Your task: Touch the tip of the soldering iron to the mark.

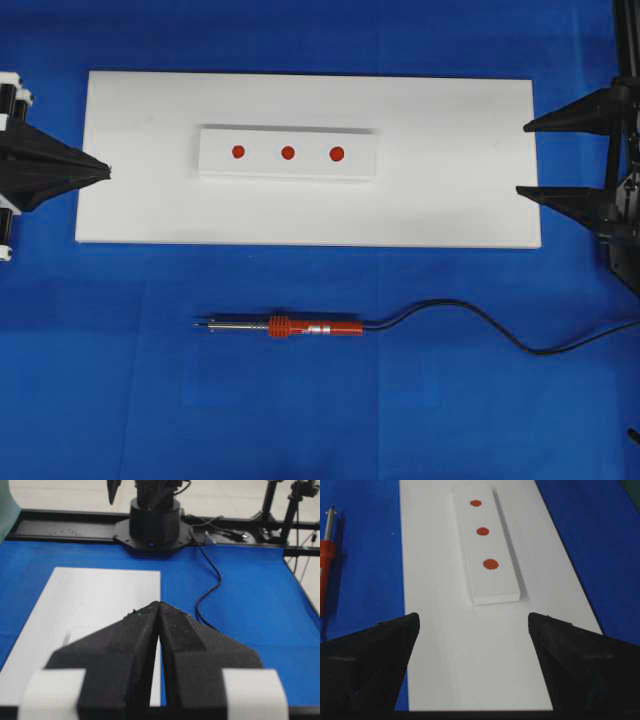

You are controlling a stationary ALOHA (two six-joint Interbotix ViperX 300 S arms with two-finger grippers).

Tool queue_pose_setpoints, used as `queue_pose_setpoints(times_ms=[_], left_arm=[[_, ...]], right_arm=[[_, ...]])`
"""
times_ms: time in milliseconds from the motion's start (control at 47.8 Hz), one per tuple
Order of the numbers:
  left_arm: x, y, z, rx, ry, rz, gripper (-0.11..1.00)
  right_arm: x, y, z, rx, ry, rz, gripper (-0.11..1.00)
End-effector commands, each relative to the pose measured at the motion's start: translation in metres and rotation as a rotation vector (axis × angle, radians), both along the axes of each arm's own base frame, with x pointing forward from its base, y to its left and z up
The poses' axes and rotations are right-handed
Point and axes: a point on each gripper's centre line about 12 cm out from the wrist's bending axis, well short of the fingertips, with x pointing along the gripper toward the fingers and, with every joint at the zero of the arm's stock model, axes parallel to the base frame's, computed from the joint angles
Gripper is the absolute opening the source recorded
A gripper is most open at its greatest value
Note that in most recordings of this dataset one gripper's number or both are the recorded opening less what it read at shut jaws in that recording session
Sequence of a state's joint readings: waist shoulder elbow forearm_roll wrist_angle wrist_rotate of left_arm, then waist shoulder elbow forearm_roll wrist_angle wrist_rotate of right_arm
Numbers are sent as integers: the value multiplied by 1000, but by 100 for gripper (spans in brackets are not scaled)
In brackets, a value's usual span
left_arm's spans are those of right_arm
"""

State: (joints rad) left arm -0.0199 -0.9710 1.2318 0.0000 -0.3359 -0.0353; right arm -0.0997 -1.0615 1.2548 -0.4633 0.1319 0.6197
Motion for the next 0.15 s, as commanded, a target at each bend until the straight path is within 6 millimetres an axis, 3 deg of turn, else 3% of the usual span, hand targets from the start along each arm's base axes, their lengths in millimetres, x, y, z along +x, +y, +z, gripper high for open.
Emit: queue_pose_setpoints(times_ms=[0, 125], left_arm=[[2, 0, 3, 3, -9, -2, 0], [2, 0, 3, 3, -11, -2, 0]], right_arm=[[3, 1, 3, 1, -9, 5, 80], [2, 0, 3, 3, -7, 4, 80]])
